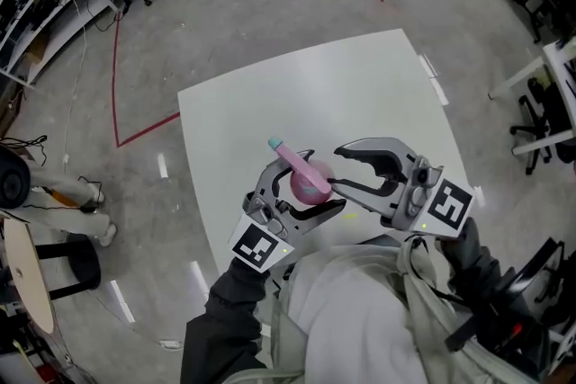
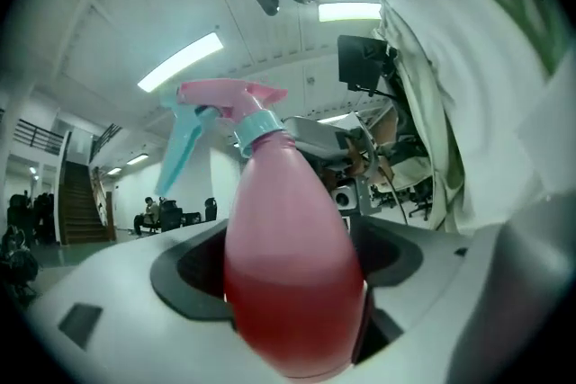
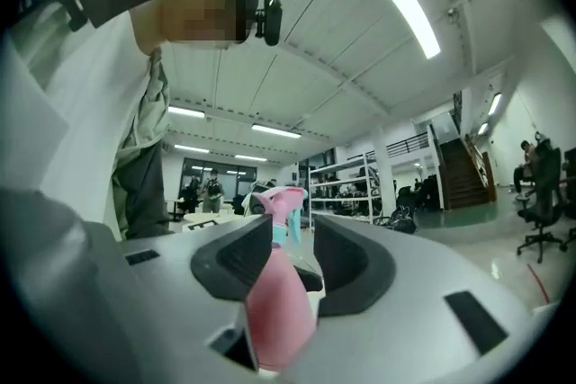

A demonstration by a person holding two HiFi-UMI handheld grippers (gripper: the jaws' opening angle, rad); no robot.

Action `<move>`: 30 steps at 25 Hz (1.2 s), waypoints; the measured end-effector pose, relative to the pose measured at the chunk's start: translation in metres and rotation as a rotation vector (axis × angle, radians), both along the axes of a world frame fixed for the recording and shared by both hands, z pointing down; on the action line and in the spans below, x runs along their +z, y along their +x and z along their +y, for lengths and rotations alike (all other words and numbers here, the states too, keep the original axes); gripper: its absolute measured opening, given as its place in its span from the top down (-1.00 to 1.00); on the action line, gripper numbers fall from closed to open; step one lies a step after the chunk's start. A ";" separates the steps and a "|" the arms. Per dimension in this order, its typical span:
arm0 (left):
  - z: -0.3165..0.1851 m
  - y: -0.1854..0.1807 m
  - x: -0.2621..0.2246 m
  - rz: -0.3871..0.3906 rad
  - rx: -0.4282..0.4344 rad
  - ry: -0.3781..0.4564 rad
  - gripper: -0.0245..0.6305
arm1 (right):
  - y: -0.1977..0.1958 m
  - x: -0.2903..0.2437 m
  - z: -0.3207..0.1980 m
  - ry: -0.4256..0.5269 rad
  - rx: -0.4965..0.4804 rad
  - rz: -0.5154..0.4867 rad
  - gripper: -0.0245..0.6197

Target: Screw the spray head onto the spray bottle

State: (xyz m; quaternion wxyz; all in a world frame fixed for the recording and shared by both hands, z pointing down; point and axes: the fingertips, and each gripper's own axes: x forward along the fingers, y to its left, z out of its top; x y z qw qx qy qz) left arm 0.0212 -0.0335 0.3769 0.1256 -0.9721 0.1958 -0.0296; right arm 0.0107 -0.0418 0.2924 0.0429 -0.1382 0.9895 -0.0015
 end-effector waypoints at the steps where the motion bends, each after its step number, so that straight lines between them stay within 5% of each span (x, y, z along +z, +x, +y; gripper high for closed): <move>1: 0.003 -0.001 -0.002 -0.004 0.010 0.010 -0.32 | -0.009 0.000 0.004 0.018 -0.008 0.012 0.50; 5: -0.001 -0.018 -0.006 -0.006 -0.038 0.015 -0.32 | -0.043 -0.005 0.033 0.082 -0.004 0.025 0.84; 10: -0.007 -0.021 -0.010 -0.009 -0.047 0.001 -0.32 | -0.047 0.005 0.062 0.087 -0.048 0.078 0.85; 12: -0.003 -0.022 -0.011 -0.014 -0.033 0.005 -0.32 | -0.033 -0.002 0.051 0.009 -0.029 0.001 0.77; 14: 0.002 -0.023 -0.012 -0.019 -0.013 0.011 -0.32 | -0.026 -0.009 0.040 -0.017 -0.035 -0.036 0.33; 16: 0.009 -0.020 -0.014 -0.032 0.033 0.018 -0.32 | -0.032 -0.009 0.038 0.004 -0.080 0.004 0.15; 20: 0.020 -0.007 -0.009 -0.045 0.079 0.006 -0.32 | -0.049 -0.009 0.037 0.074 -0.112 0.052 0.17; 21: 0.019 -0.005 -0.007 -0.049 0.071 0.004 -0.32 | -0.050 -0.008 0.036 0.102 -0.104 0.070 0.43; 22: 0.017 -0.005 -0.007 -0.055 0.055 0.005 -0.32 | -0.050 -0.006 0.036 0.127 -0.091 0.091 0.47; 25: 0.006 -0.012 -0.010 -0.053 -0.024 0.003 -0.32 | -0.049 -0.003 0.027 0.139 0.008 0.100 0.48; 28: -0.008 -0.015 -0.004 -0.032 -0.172 -0.109 -0.32 | -0.049 -0.003 0.008 0.109 0.239 0.090 0.48; 30: -0.021 -0.011 0.011 -0.081 -0.312 -0.187 -0.32 | -0.049 0.013 0.003 0.107 0.411 0.205 0.49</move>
